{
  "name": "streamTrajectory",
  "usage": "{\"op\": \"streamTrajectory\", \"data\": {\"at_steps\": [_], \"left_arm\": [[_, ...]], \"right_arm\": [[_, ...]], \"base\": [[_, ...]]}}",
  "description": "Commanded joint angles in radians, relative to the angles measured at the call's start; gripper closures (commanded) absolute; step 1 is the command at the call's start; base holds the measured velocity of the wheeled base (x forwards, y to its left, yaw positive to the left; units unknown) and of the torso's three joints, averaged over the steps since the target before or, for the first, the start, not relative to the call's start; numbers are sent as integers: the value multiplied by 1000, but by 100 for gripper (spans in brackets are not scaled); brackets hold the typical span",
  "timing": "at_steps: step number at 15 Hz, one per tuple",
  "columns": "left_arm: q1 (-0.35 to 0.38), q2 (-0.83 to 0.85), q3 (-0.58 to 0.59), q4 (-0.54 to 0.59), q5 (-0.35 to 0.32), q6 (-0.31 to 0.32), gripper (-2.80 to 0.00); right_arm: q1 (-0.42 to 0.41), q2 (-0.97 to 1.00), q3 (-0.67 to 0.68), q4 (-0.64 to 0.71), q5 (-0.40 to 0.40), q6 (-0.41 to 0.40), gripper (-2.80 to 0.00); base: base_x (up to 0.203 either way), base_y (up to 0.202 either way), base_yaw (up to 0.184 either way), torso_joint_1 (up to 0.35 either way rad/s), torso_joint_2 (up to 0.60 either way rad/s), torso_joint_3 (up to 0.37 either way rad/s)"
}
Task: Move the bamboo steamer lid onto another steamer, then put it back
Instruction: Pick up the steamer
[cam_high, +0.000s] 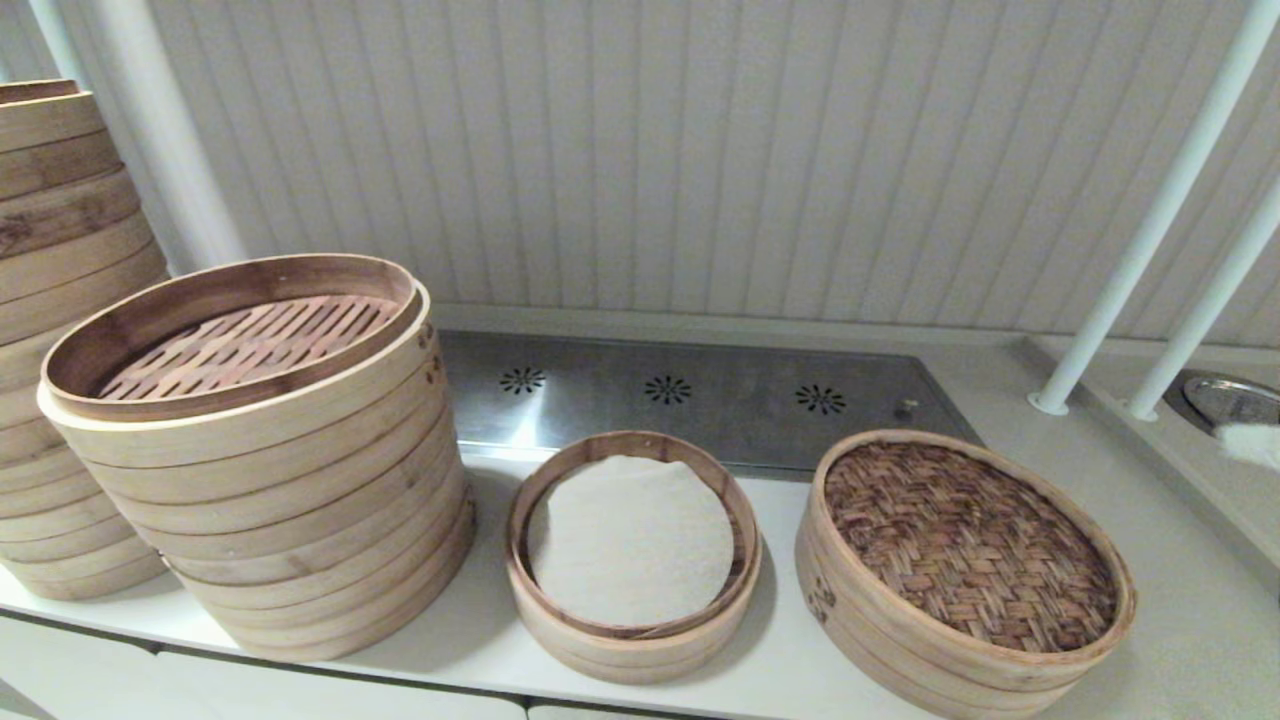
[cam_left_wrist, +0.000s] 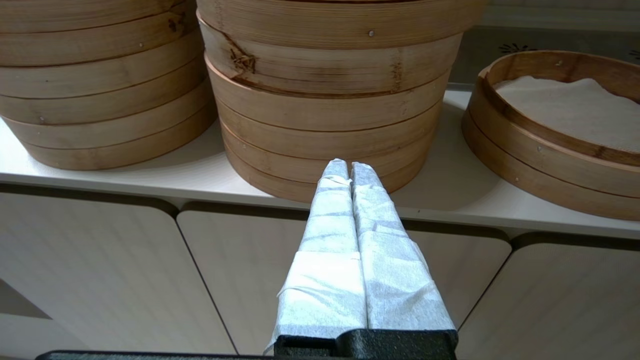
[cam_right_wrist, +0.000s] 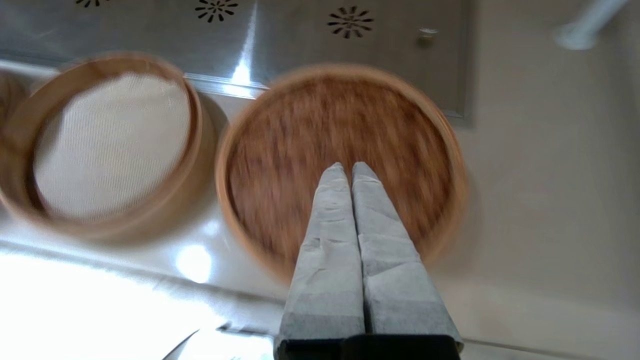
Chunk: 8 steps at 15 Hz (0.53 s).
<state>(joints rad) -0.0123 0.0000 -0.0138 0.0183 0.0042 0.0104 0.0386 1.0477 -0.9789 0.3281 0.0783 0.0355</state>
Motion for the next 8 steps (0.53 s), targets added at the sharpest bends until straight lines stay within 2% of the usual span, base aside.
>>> {"op": "streamTrajectory", "data": {"at_steps": [1, 4, 8], "left_arm": [[0, 2, 0, 0, 0, 0, 0], [0, 2, 0, 0, 0, 0, 0], [0, 2, 0, 0, 0, 0, 0]], "right_arm": [[26, 368, -232, 61, 0, 23, 0], [79, 619, -464, 189, -22, 76, 0], [89, 834, -524, 223, -114, 85, 0]], "base": [[0, 0, 0, 0, 0, 0], [0, 0, 0, 0, 0, 0], [0, 0, 0, 0, 0, 0]]}}
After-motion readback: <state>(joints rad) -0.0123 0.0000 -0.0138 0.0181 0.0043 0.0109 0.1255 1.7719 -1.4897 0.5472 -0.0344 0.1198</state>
